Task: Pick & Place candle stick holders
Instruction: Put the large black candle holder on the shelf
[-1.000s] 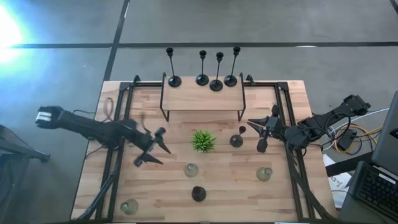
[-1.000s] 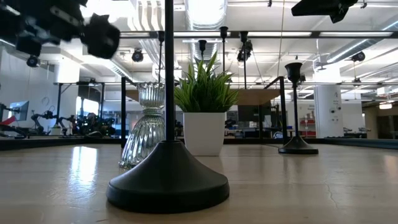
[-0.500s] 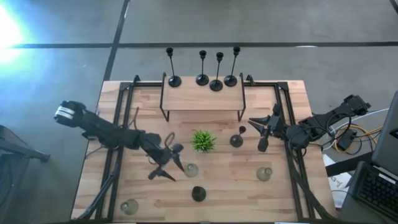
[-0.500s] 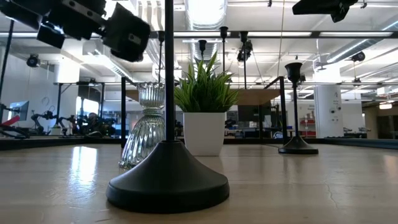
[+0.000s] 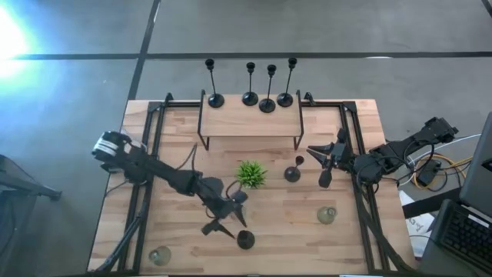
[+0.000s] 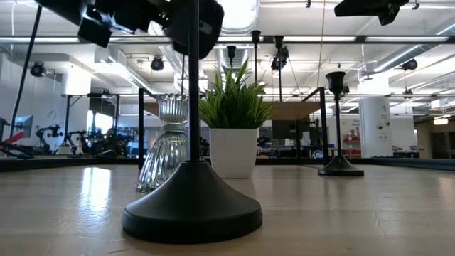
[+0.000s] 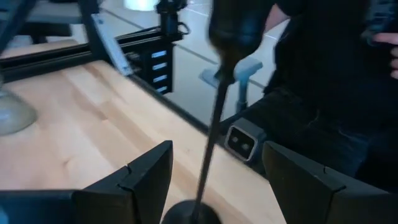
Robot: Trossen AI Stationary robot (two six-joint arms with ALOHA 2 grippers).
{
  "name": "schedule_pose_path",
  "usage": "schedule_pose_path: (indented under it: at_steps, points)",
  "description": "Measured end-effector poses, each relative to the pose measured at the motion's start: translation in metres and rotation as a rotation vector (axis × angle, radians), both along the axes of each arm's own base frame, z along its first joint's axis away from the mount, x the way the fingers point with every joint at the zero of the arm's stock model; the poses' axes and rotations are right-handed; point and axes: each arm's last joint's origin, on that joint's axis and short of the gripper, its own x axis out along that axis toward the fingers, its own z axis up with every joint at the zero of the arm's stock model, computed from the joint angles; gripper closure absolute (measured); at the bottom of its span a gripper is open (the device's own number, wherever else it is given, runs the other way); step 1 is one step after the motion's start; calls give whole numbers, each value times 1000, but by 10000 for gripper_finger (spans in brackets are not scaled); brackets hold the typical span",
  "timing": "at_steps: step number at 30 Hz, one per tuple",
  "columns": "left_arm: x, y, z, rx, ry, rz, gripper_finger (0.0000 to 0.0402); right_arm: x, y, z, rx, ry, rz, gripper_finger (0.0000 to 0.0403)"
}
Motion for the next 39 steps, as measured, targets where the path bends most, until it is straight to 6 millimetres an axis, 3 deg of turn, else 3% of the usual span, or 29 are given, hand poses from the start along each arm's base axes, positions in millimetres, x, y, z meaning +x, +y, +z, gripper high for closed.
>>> schedule_pose_path:
  at_steps: [11,23,31,36,39]
  points:
    - [12,-7,0,-51,-66,-77,159,0,0,0,0,1,0,360]
    - [16,-9,-1,-88,-110,-129,273,0,0,0,0,0,-1,360]
    - [21,-7,7,-84,-144,-108,316,0,0,0,-1,0,-1,360]
    - [24,-3,0,-65,-115,-96,377,0,0,0,-1,0,-1,360]
    - [28,0,-3,-67,-115,-84,386,0,0,0,-1,0,-2,360]
